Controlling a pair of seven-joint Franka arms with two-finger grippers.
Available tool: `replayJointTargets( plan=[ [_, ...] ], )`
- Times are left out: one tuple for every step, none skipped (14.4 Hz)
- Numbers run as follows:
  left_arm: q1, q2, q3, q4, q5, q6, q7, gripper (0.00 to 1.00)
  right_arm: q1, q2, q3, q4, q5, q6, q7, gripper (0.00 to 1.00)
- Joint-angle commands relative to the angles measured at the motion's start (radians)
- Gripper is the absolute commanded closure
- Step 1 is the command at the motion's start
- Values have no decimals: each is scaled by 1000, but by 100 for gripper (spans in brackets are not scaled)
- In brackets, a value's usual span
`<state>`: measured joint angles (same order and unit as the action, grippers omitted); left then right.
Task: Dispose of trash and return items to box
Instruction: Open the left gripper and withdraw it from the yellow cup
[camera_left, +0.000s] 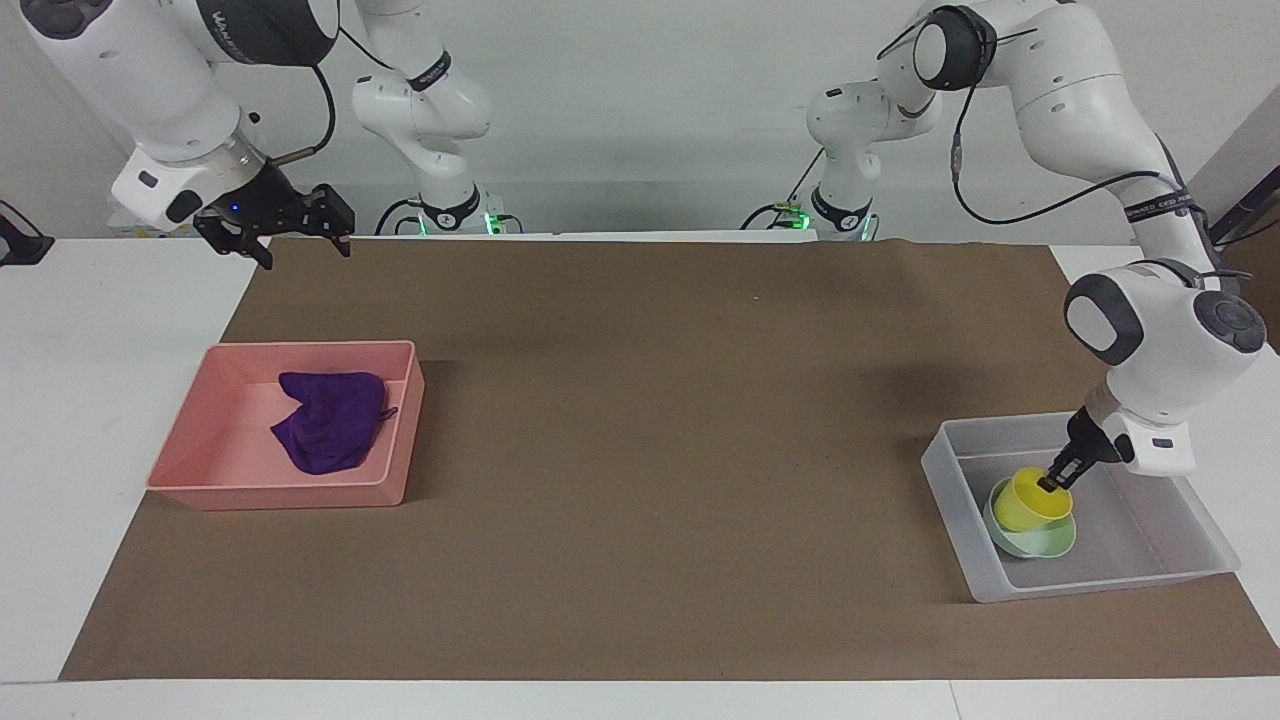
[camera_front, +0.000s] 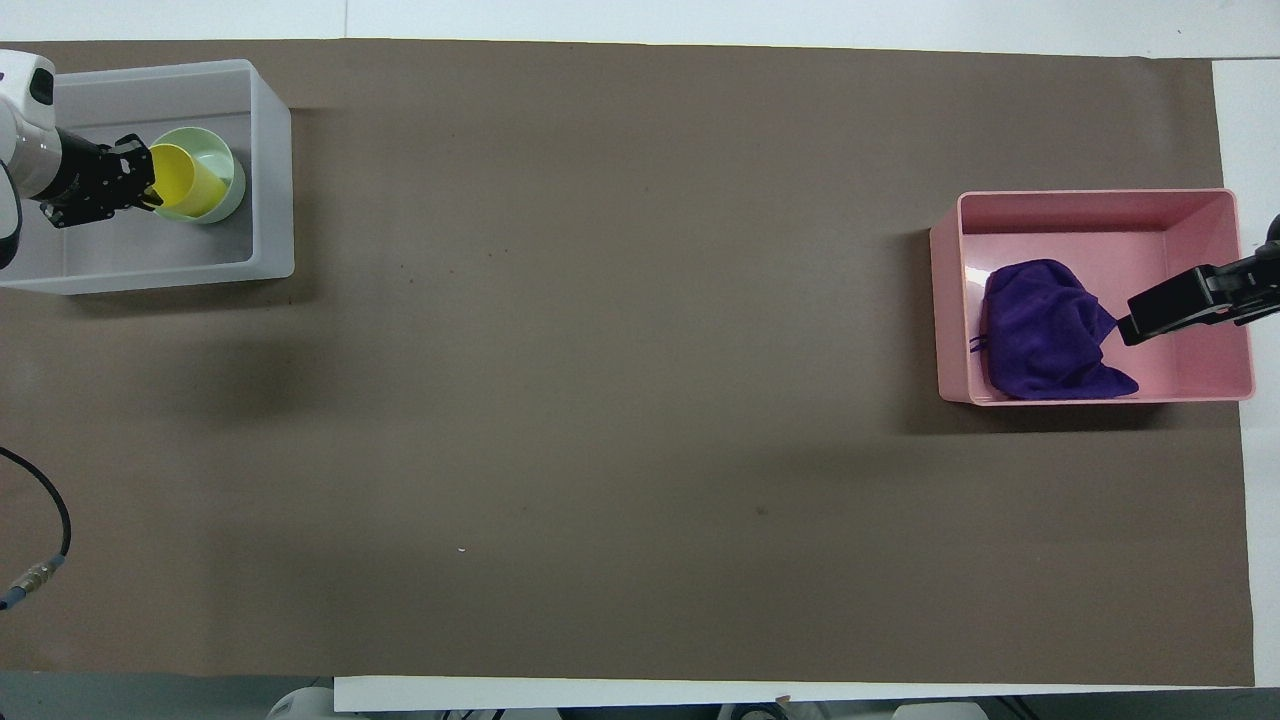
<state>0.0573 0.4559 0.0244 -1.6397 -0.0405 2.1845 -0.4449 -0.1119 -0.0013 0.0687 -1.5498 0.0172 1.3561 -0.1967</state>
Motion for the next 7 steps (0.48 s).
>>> replayJointTargets(
  plan=[
    [-1, -22, -5, -31, -2, 11, 45, 14, -12, -8, 19, 5, 12, -9, 32, 1],
    [1, -25, -5, -31, -2, 11, 60, 4, -11, -11, 26, -3, 12, -2, 42, 1],
    [-5, -39, -5, -31, -2, 11, 78, 0, -11, -19, 36, -12, 12, 15, 54, 1],
    [-8, -55, -5, -26, -2, 3, 84, 0, -11, -23, 39, -33, 12, 35, 69, 1],
    [-8, -68, -6, -5, -2, -26, 87, 0, -11, -29, 46, -42, 13, 46, 74, 1],
    [-8, -75, -6, 26, -1, -73, 95, 0, -11, -31, 51, -44, 13, 47, 75, 1],
    [-10, -94, -6, 52, -1, -124, 132, 0, -11, -31, 54, -46, 23, 49, 75, 1]
  ],
)
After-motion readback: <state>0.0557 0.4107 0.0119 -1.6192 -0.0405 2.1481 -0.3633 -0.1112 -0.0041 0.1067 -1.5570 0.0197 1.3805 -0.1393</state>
